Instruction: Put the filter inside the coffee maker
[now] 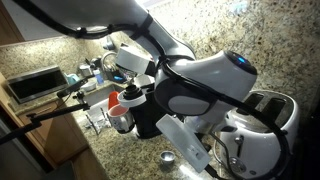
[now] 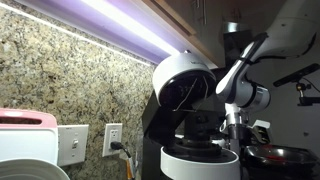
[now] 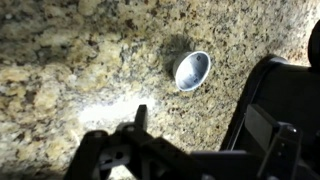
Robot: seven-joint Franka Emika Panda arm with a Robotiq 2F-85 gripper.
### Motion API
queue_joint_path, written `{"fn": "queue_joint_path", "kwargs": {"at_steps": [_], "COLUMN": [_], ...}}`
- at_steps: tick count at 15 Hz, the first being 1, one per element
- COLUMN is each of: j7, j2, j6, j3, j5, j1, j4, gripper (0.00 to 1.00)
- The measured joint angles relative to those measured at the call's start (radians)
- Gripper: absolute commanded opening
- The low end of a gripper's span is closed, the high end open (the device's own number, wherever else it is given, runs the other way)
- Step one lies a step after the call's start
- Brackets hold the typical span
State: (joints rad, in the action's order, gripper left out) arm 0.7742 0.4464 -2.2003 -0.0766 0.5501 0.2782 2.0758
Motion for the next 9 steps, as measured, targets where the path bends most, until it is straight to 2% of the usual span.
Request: {"fn": "queue_joint_path", "kwargs": {"at_steps": [5,9], "j7": [-0.086,-0.096], "j2": [0.0,0.0], "j6": [0.017,0.049], "j3": [0.0,0.008], "j5": [-0.123,-0.156], "j1": [-0.001,-0.001], "j4": [0.009,0.017], "gripper": [1.0,1.0]}}
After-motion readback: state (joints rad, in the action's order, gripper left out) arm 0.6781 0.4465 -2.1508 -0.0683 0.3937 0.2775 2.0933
